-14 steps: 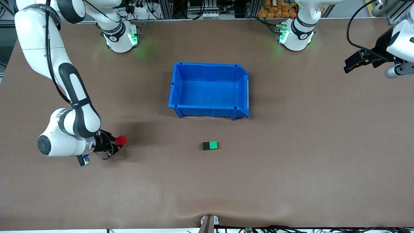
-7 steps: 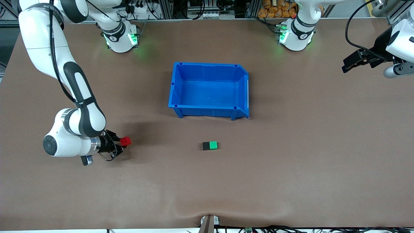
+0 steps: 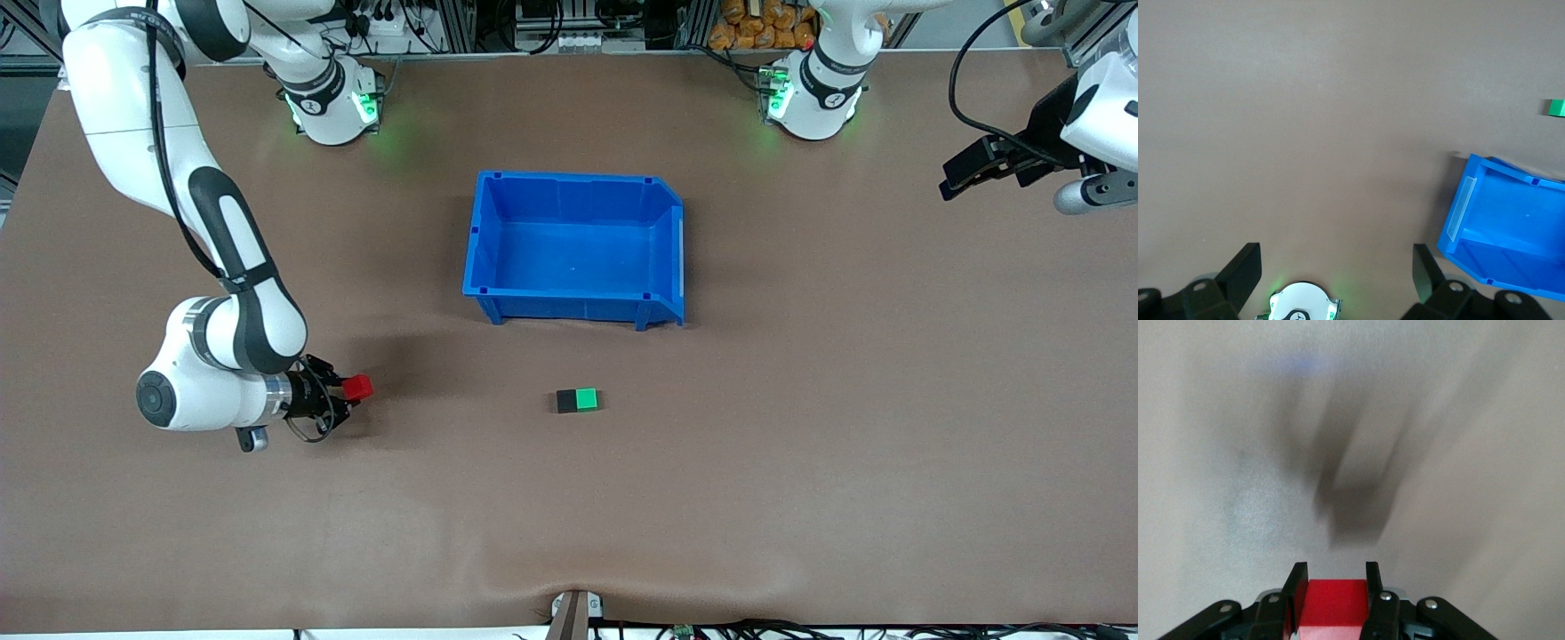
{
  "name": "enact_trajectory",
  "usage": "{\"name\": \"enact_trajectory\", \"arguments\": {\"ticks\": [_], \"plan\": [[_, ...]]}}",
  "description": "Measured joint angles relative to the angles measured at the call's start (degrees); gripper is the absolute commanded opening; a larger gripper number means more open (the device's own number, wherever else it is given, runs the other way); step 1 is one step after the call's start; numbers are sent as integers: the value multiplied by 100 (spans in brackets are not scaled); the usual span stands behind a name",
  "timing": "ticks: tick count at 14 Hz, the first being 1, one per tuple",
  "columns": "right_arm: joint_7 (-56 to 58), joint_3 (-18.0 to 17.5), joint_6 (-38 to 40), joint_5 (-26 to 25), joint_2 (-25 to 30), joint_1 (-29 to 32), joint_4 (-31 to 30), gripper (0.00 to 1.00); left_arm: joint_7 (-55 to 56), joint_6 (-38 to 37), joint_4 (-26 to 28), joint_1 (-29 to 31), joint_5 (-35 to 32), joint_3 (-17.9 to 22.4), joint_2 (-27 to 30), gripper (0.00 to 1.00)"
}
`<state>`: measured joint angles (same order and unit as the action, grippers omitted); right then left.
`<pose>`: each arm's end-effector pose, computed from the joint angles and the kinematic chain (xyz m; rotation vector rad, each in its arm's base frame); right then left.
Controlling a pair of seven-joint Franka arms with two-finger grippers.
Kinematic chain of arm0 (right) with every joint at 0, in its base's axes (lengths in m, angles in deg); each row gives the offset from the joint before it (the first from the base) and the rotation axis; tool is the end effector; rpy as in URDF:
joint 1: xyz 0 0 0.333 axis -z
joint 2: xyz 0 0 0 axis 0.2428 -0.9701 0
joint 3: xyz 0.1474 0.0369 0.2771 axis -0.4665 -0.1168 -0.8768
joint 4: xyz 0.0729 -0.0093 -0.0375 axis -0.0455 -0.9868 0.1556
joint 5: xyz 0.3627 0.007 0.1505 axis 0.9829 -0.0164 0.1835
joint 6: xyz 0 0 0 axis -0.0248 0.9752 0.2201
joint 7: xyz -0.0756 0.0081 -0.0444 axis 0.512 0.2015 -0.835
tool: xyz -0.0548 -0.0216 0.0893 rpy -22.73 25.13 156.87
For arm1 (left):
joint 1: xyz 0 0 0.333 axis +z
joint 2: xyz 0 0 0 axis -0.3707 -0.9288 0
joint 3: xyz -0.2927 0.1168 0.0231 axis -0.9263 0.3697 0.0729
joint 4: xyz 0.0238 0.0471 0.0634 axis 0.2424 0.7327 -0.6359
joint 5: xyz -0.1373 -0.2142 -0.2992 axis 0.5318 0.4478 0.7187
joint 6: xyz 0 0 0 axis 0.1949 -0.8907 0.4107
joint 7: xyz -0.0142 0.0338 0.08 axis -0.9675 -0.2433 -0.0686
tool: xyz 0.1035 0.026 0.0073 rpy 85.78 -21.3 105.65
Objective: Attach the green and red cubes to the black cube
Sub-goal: 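Lift the red cube and carry it toward the black cube with the right gripper, then move the red cube with the right gripper up against the black cube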
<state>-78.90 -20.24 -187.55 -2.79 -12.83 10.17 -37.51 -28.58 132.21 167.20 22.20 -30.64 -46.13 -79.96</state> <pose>0.6748 0.0775 0.2038 -2.4548 1.6881 0.5314 0.5093 -0.0561 0.6449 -3.0969 -0.2651 0.0683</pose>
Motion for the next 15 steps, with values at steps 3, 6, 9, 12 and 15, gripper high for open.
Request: {"name": "enact_trajectory", "arguments": {"ticks": [3, 6, 9, 12, 15], "plan": [[-270, -2, -110, 8, 0, -133, 28, 0, 0, 1, 0, 0, 0, 0, 0, 100], [-601, -3, -198, 12, 0, -277, 29, 0, 0, 1, 0, 0, 0, 0, 0, 100], [-884, -3, -211, 16, 0, -344, 31, 0, 0, 26, 0, 0, 1, 0, 0, 100], [-1112, -3, -237, 19, 0, -405, 64, 0, 0, 35, 0, 0, 1, 0, 0, 100], [-1344, -5, -360, 24, 0, -500, 72, 0, 0, 54, 0, 0, 2, 0, -2, 100]]}}
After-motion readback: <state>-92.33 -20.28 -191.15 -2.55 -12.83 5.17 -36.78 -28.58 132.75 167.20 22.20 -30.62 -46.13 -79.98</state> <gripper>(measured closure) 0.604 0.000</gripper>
